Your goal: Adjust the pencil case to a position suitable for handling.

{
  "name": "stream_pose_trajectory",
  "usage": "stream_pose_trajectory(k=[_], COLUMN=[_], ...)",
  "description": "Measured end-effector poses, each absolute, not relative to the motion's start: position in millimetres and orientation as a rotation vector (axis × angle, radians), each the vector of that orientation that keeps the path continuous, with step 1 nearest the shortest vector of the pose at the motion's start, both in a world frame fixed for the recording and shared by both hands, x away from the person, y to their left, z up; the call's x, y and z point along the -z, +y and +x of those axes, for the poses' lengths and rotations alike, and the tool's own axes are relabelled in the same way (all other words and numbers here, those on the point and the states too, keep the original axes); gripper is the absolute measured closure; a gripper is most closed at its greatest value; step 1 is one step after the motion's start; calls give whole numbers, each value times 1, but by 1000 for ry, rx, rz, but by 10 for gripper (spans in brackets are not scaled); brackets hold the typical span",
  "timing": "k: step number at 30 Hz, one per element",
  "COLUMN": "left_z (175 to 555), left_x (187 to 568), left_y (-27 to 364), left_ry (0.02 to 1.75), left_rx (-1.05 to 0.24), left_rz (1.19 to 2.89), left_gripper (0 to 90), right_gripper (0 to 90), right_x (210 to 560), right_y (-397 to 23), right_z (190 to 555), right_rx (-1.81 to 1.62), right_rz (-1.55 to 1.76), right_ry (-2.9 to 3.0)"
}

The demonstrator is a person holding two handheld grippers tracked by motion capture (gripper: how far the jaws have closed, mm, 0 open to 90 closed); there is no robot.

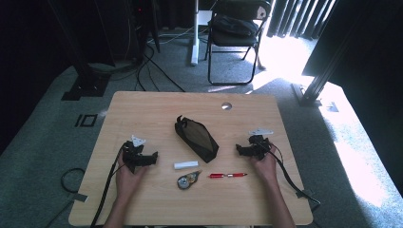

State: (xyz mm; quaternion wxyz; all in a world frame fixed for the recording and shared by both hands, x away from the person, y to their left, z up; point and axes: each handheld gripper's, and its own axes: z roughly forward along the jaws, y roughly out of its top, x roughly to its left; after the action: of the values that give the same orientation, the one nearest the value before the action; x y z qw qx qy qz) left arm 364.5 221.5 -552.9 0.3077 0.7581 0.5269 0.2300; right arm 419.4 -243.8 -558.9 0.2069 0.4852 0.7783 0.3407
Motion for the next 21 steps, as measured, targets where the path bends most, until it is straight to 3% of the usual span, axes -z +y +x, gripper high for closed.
stream_pose_trajectory(k=[8,21], left_z=[365,365], left_x=[553,553], left_y=[222,222], left_ry=[1393,1393], left_rx=[-608,-608], left_rz=[2005,2005], left_gripper=[115,115], right_gripper=[105,286], right_x=[559,526], right_y=[-244,-234], right_z=[420,402], right_rx=[-948,-1010], right_rz=[1353,1346], right_ry=[2166,2174])
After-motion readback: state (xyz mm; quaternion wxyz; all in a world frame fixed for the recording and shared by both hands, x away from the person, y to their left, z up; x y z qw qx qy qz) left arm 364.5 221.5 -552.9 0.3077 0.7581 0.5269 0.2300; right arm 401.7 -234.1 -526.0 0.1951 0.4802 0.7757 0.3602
